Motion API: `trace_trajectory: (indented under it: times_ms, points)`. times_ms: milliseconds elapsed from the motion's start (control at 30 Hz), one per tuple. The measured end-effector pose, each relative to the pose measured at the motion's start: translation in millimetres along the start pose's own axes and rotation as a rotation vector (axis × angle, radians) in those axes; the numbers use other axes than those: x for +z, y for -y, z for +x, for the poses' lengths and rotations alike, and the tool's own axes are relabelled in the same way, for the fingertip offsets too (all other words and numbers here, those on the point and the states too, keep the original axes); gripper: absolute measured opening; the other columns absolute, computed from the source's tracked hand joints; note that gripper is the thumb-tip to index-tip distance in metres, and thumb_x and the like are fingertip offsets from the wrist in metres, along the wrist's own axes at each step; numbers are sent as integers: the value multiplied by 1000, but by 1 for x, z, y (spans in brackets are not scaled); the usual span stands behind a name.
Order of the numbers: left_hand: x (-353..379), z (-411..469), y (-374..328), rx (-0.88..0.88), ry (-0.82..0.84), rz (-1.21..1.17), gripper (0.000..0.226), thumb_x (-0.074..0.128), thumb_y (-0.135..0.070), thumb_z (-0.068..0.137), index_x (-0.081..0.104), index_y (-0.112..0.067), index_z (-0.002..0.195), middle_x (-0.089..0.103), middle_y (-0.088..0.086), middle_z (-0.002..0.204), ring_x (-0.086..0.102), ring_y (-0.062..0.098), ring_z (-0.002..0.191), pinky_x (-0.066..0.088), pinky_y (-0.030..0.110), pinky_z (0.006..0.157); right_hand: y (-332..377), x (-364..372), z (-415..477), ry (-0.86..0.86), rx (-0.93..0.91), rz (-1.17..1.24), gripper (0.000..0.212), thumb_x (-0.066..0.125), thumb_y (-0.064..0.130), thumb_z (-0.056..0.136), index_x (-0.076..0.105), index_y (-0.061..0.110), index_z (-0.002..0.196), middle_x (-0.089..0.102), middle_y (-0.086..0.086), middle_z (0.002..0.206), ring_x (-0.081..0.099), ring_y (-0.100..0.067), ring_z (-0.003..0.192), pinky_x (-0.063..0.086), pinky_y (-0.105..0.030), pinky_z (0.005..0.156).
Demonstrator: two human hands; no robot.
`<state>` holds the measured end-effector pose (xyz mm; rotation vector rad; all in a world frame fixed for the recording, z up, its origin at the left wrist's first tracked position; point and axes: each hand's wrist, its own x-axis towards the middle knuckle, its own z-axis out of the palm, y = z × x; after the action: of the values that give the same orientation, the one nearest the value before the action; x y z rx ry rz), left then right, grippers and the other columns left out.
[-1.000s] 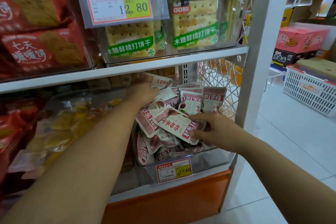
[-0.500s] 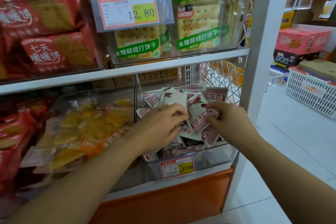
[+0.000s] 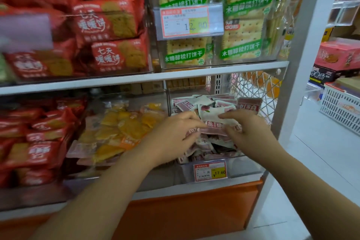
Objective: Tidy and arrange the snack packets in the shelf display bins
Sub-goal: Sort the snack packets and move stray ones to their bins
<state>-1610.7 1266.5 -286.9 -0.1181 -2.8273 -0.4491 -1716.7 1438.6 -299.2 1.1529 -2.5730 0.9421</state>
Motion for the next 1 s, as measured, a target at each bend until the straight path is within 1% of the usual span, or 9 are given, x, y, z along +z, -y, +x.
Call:
trace_trajectory:
  times_ms: [167,267,333,433,533,633,733,900,1000]
  points:
    - [-29,-73,41,-188,-235,63,29,54,-24,93,61,-28,121,48,-18,115,44,-3,105,36,16,89,60,32,1,91,-151,94,25,58,20,90,66,23,114,64,7,116,54,-7,106,36,-15,82]
    - [-38,-106,74,-318,-331,87,27,58,-20,91,65,-24,117,54,-12,113,55,9,99,45,26,83,85,53,9,146,-241,74,27,59,24,90,64,23,117,64,7,116,50,-2,99,35,-10,79]
    - [-38,-119,91,-353,-341,140,27,62,-19,88,67,-22,114,60,-6,114,59,16,99,50,38,86,98,66,18,175,-262,31,32,60,27,89,61,23,121,62,4,117,53,-9,105,36,-13,82]
    - [-33,-130,105,-392,-328,122,28,58,-27,84,68,-26,109,62,-6,117,61,20,104,49,45,89,108,84,41,205,-273,-47,49,63,34,85,50,27,132,56,1,126,53,-17,113,39,-23,95]
    - [-28,-133,109,-431,-285,130,29,60,-30,84,66,-29,112,57,-8,125,54,20,116,40,51,97,115,97,64,376,-252,-156,83,61,61,76,25,35,145,41,0,144,40,-23,131,30,-41,109]
    - [-26,-134,108,-425,-282,103,31,57,-31,90,60,-33,120,47,-14,135,40,14,128,27,45,107,118,105,76,554,-230,-248,96,56,69,74,8,33,149,34,4,150,36,-20,135,26,-31,103]
    - [-24,-137,112,-417,-262,91,32,55,-35,91,56,-39,123,39,-16,141,30,11,134,20,45,112,116,105,75,548,-228,-229,96,62,65,72,14,32,148,34,4,150,35,-18,135,26,-27,101]
    - [-29,-143,120,-408,-263,44,35,60,-33,88,59,-35,123,39,-11,141,31,15,134,30,45,109,128,108,61,391,-300,-235,83,71,56,71,35,31,141,42,4,144,41,-18,129,30,-33,108]
    - [-30,-140,116,-459,-262,65,34,57,-37,89,59,-37,123,38,-13,140,27,12,134,20,44,114,134,110,52,322,-322,-239,69,71,47,76,44,29,137,43,6,144,43,-16,128,33,-28,105]
